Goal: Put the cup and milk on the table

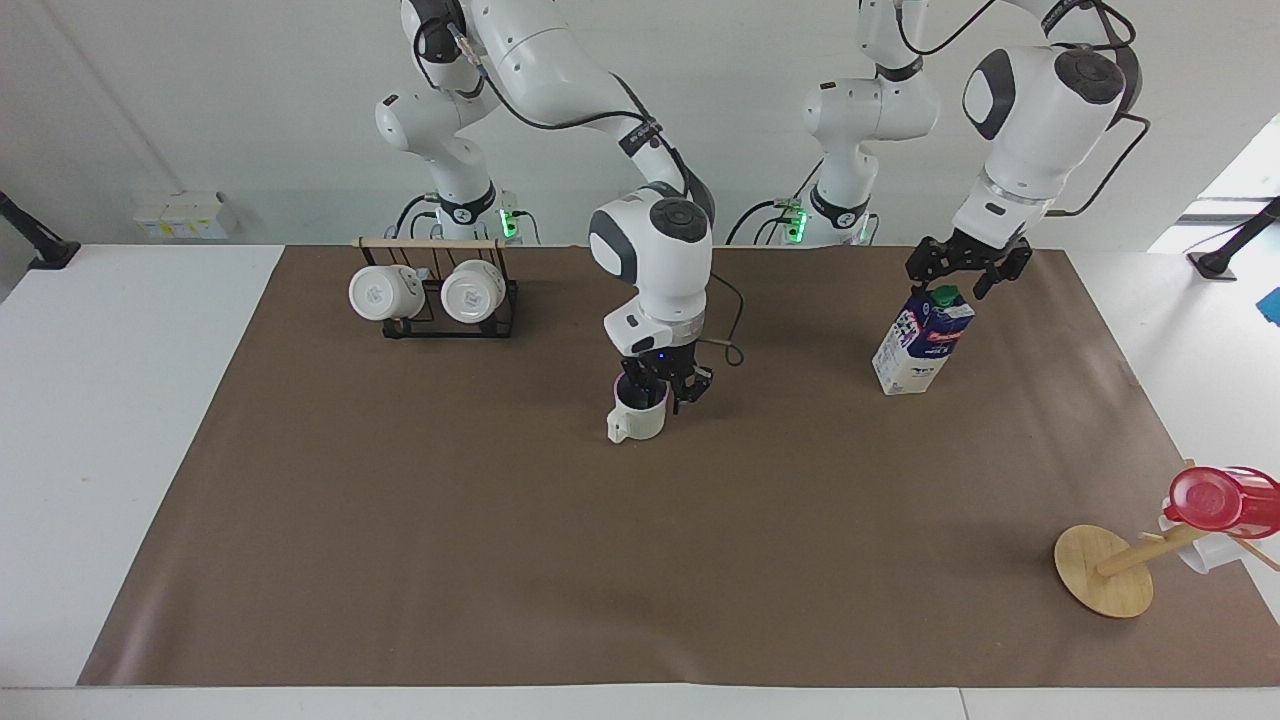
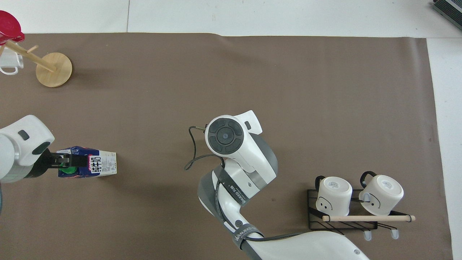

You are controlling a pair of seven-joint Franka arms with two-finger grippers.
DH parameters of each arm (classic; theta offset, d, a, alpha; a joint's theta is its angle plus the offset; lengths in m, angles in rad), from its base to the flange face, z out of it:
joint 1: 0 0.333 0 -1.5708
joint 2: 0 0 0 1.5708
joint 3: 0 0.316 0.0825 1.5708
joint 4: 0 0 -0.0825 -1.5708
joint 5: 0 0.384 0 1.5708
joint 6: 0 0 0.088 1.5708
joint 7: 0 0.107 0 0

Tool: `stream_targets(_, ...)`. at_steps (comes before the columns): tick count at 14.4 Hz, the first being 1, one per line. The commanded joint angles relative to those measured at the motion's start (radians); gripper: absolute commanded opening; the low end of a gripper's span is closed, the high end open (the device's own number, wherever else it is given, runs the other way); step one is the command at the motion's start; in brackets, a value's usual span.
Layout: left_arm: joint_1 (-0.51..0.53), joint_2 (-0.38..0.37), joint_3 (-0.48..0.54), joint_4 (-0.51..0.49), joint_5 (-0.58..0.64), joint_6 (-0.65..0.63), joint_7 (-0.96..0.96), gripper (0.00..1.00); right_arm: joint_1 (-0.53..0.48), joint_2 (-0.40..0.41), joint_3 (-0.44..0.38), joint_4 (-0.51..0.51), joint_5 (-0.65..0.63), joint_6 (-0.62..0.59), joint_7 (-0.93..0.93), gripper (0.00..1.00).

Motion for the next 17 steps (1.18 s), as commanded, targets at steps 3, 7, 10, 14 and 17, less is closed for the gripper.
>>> stream_targets(3, 0.013, -0.035, 0.004, -0.104, -0.007, 0.122, 0.050, 1.00, -0.010, -0.040, -0.001, 0.002, 0.007, 0.013, -0.001, 1.00)
stream_targets(7, 0.023, -0.027, 0.004, -0.144, -0.007, 0.179, 0.051, 1.00, -0.036, -0.111, -0.001, 0.007, 0.010, -0.008, -0.037, 1.00)
stream_targets(10, 0.021, -0.024, 0.004, -0.144, -0.006, 0.178, 0.051, 0.84, -0.082, -0.194, -0.001, 0.007, 0.022, -0.104, -0.142, 1.00)
stream_targets(14, 0.021, -0.024, 0.004, -0.143, -0.006, 0.172, 0.051, 0.58, -0.179, -0.272, -0.004, 0.007, 0.034, -0.230, -0.344, 1.00)
stream_targets(17, 0.023, -0.016, 0.004, -0.129, -0.006, 0.164, 0.049, 0.54, -0.268, -0.320, -0.003, -0.002, 0.034, -0.301, -0.502, 1.00)
